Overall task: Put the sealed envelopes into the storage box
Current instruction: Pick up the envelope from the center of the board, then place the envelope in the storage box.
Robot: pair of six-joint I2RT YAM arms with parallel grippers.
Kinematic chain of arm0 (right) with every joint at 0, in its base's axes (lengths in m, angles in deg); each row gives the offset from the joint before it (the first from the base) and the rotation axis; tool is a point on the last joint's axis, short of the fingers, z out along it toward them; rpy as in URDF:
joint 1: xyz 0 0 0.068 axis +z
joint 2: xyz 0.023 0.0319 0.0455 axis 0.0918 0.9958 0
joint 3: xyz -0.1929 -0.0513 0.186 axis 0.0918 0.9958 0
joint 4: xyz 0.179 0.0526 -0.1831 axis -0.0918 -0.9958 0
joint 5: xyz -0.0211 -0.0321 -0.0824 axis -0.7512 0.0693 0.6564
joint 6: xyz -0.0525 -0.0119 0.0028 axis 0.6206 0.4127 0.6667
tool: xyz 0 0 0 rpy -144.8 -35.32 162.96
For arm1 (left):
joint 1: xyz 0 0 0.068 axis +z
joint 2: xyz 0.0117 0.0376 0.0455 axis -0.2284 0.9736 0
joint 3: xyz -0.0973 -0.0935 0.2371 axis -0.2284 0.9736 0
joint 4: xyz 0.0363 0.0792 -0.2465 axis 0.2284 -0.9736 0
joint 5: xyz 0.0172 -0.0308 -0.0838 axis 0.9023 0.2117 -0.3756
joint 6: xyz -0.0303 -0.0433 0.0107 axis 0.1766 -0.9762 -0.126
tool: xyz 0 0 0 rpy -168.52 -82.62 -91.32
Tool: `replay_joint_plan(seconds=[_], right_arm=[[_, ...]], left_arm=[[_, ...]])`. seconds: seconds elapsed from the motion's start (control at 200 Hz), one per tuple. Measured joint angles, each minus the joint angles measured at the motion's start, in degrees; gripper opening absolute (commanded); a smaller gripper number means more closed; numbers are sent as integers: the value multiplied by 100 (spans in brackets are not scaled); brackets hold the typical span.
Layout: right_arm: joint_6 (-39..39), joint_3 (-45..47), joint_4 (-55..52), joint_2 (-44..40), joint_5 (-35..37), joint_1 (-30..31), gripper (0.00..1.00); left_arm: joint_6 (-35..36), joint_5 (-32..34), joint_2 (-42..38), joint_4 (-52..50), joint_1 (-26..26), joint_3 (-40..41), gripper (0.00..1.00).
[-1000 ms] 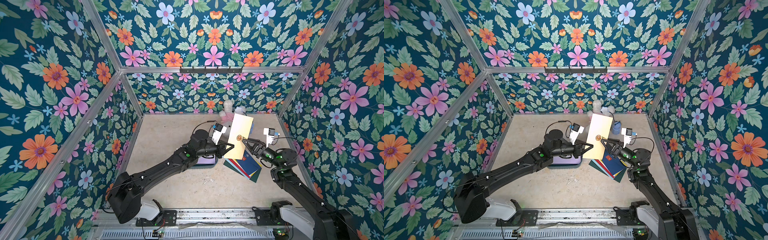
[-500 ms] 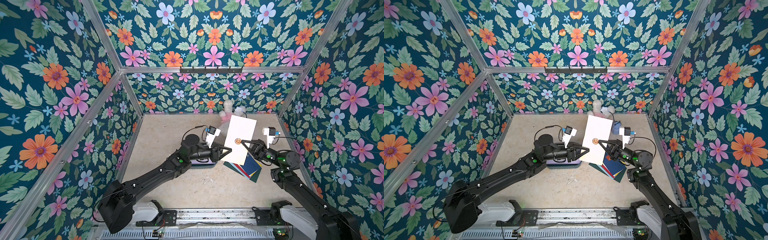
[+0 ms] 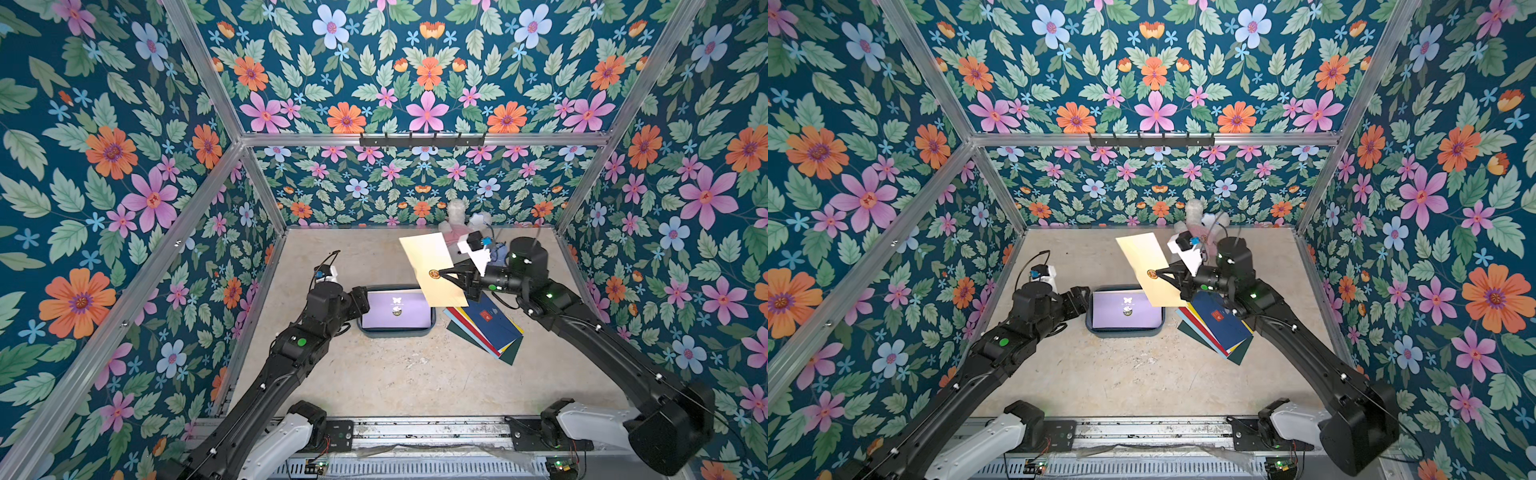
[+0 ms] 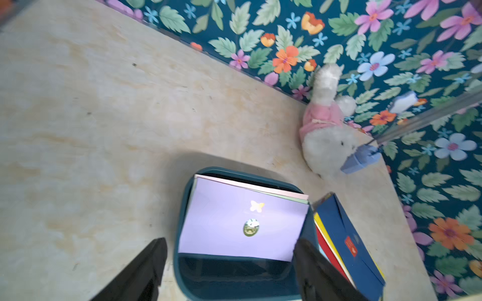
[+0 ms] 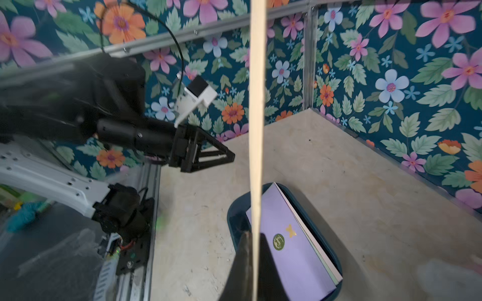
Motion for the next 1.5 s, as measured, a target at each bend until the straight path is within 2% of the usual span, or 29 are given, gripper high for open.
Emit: replay_joint_plan(seconds=[0.125,0.23,0.34,0.56,1.03,1.26,1.3,1.34,1.365,1.41,1.5], right_arm=[[1342,-1357,-1469,1093,616,426,0],[2096,-2549,-2509,2096,1244,772,0],[2616,-3582,-3440,3053,1722,1021,0],[3220,-4645,-4527,4113,2398,1276,0],[3711,-4865,-4896,4909,3029,1759,0],[3753,-4798,-4868,5099,3040,1895,0],[3753,-4778,-4852,5110,3062,1902,10],[3751,-4752,-4837,5112,3097,1910,27],[3748,-4736,-4822,5112,3110,1921,32],[3748,-4704,-4771,5112,3161,1950,36],[3720,-4671,-4697,5112,3287,1996,37]], left_arm=[[195,645,-190,-485,37,-243,83],[374,1012,-186,-833,52,-420,82],[483,1272,-363,-1049,57,-442,82],[640,1412,-951,-1117,57,-188,82],[772,1532,-903,-1196,52,-212,83],[793,1534,-787,-1191,52,-221,83],[793,1532,-763,-1196,52,-229,83],[793,1532,-752,-1191,52,-236,83],[793,1532,-748,-1189,52,-236,83],[796,1526,-754,-1193,52,-236,83],[831,1460,-758,-1180,52,-227,83]])
